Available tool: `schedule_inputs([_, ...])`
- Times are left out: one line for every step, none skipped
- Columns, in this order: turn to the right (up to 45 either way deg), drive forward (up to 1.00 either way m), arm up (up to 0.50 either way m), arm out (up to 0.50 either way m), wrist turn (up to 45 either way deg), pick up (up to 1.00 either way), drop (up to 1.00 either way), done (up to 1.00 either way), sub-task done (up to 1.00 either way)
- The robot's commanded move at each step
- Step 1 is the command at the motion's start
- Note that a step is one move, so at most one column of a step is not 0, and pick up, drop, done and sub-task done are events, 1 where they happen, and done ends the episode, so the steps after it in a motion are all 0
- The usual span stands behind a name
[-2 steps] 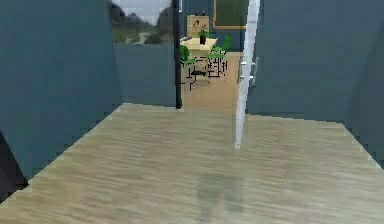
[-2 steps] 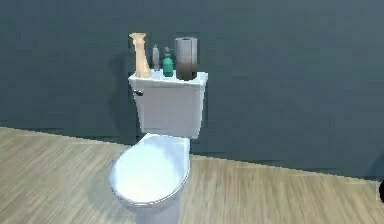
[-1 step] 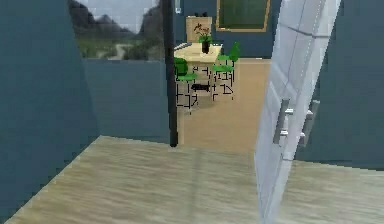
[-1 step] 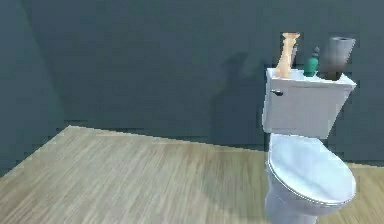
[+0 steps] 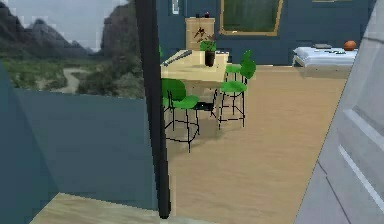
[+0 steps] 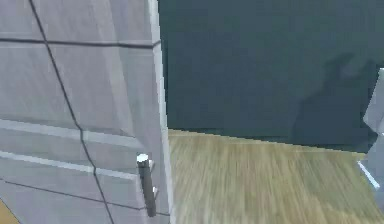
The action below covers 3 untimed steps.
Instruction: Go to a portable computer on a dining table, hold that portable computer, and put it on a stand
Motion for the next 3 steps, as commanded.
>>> schedule_inputs([18.0,0.0,0.0,0.0,0.0,0.0,0.0,0.0,0.0])
schedule_inputs([0.0,1.0,0.0,0.0,0.0,0.0,0.0,0.0,0.0])
schedule_inputs([0.0,0.35,0.0,0.0,0.0,0.0,0.0,0.0,0.0])
